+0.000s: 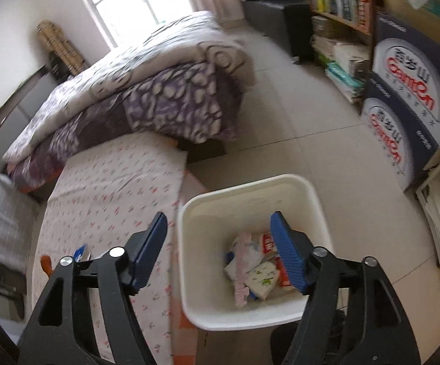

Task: Collect trash
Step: 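Carry both items over the white bin and open the right gripper to drop the strip, then open the left gripper over the bin to drop the orange peel while the right gripper returns to the bed, then grasp the blue biscuit box with the left gripper while the right gripper grasps another orange peel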

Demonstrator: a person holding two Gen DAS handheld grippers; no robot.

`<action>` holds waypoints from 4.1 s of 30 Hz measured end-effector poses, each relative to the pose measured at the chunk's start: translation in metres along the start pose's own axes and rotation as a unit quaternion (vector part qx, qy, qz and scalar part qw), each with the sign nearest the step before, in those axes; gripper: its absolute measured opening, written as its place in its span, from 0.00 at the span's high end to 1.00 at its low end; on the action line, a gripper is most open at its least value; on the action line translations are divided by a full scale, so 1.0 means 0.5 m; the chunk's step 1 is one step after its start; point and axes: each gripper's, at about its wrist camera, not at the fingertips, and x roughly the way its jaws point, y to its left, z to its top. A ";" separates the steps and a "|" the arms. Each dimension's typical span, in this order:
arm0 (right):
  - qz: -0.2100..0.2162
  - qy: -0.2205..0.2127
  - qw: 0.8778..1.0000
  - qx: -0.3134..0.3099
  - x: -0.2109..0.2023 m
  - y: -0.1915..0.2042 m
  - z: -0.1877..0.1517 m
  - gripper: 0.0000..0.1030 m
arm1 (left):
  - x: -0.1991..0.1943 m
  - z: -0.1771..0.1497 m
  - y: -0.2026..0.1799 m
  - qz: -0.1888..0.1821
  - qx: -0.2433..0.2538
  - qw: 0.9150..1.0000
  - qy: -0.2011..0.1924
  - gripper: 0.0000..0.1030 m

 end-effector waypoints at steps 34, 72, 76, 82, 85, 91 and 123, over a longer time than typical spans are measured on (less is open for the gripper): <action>-0.036 -0.046 0.994 0.092 -0.042 -0.124 0.036 0.09 | 0.081 -0.041 -0.192 -0.077 0.063 0.994 0.049 0.43; 0.003 0.070 0.982 -0.177 0.085 0.289 -0.142 0.07 | 0.087 0.073 0.330 0.082 -0.089 0.991 0.055 0.44; 0.014 0.081 0.973 -0.214 0.101 0.358 -0.194 0.07 | -0.002 0.088 0.384 0.080 -0.130 0.988 0.007 0.44; 0.054 0.101 0.962 -0.247 0.126 0.485 -0.286 0.07 | -0.110 0.077 0.455 0.110 -0.174 0.978 -0.043 0.44; 0.061 0.104 0.960 -0.254 0.147 0.543 -0.335 0.07 | -0.148 0.067 0.496 0.113 -0.194 0.973 -0.054 0.44; 0.057 0.091 0.970 -0.218 0.197 0.609 -0.394 0.08 | -0.197 0.057 0.536 0.118 -0.203 0.969 -0.074 0.44; 0.196 -0.025 0.951 -0.239 0.004 0.628 -0.254 0.76 | -0.251 0.028 0.556 0.131 -0.216 0.961 -0.113 0.44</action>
